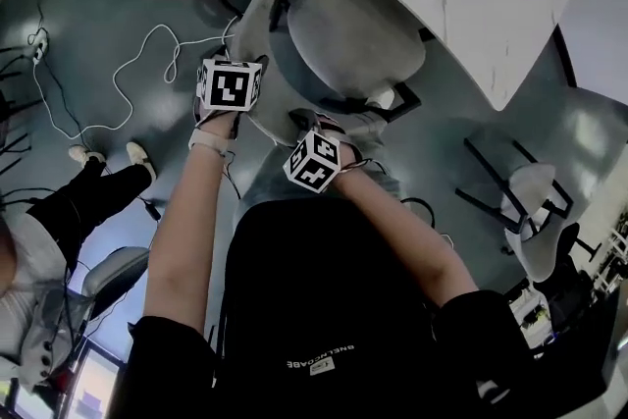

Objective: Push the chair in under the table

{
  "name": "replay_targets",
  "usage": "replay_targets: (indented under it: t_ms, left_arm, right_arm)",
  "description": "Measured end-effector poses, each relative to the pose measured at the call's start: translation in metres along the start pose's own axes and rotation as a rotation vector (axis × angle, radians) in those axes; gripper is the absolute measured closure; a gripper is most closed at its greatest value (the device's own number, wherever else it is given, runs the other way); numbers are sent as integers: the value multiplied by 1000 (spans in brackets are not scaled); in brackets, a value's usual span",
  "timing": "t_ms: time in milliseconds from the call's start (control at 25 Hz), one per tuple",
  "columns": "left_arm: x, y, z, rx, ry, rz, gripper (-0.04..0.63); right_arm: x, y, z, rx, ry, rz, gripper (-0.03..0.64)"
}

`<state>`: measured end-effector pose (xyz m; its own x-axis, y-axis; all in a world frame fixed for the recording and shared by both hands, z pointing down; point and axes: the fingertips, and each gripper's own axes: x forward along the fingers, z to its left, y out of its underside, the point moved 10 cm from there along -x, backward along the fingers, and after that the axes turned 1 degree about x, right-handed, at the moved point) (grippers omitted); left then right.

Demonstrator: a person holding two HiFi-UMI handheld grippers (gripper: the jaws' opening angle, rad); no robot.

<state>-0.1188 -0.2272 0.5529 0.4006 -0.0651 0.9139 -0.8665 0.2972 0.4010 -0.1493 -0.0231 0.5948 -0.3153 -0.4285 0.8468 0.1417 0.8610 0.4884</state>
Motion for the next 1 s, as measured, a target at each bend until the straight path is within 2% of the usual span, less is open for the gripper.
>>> replay_targets:
  t_ms: [120, 200, 360, 520, 800, 1000]
  left_arm:
    - [9, 2, 0, -3, 81, 29, 243]
    - [11, 3, -1, 3, 104, 31, 275]
    - [11, 1, -6, 34, 93, 39, 305]
    - [11, 2, -7, 40, 66, 50, 333]
    - [9, 5, -21, 5, 16, 55, 348]
    - [3, 16, -33, -43, -22, 50, 371]
  right_arm:
    - [1, 1, 0, 31, 2, -27, 385]
    - [1, 2, 0, 48, 6, -45, 385]
    - [0, 6, -1, 93, 34, -83, 385]
    - [-1, 8, 1, 66, 81, -74, 416]
    - [-12, 23, -3, 59, 97, -73, 439]
    - [-19, 35, -1, 23, 75, -54, 443]
